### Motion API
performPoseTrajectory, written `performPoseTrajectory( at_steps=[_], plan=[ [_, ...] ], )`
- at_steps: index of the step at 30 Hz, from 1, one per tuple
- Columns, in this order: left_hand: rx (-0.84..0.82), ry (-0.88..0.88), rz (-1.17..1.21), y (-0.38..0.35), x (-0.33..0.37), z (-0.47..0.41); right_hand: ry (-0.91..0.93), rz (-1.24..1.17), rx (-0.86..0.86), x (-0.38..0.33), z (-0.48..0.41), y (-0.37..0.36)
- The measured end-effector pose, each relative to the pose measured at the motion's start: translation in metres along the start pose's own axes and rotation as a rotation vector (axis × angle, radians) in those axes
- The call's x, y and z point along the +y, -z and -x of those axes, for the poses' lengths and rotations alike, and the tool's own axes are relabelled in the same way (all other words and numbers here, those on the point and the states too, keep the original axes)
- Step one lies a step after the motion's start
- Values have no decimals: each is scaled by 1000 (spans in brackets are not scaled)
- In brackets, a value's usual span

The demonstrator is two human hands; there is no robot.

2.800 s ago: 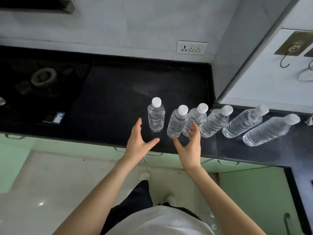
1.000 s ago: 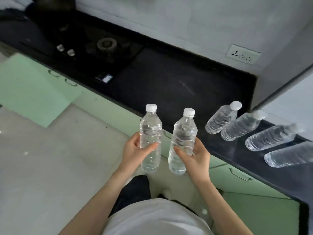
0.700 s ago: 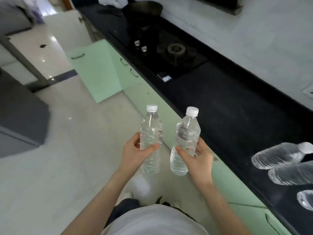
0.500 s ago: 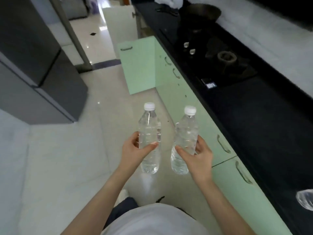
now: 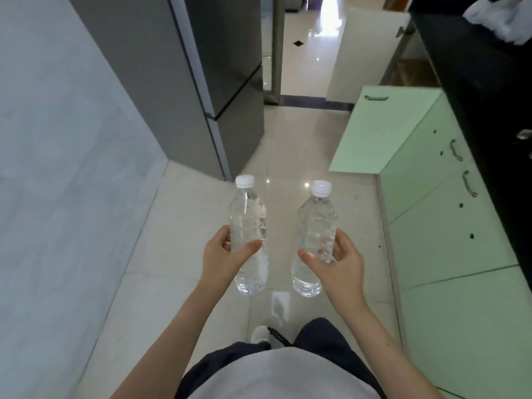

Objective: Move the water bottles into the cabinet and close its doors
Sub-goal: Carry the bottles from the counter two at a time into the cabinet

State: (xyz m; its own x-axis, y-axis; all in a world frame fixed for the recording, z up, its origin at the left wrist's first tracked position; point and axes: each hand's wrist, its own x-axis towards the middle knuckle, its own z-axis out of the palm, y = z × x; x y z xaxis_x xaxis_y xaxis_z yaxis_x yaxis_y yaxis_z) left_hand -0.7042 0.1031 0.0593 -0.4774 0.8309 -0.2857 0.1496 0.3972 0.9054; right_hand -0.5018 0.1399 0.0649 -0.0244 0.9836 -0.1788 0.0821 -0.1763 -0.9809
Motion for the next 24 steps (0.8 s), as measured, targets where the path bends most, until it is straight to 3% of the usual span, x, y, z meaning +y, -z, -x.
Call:
performPoseTrajectory(
  at_steps=[10, 19, 24],
  plan=[
    [44, 82, 16, -52, 30, -160, -48, 30, -3, 0, -182, -26],
    [42, -41, 59, -122, 161, -349, 44, 35, -20, -73, -416, -23],
    [59, -26, 54, -146, 197, -447, 40, 78, 1, -85, -520, -32]
  ],
)
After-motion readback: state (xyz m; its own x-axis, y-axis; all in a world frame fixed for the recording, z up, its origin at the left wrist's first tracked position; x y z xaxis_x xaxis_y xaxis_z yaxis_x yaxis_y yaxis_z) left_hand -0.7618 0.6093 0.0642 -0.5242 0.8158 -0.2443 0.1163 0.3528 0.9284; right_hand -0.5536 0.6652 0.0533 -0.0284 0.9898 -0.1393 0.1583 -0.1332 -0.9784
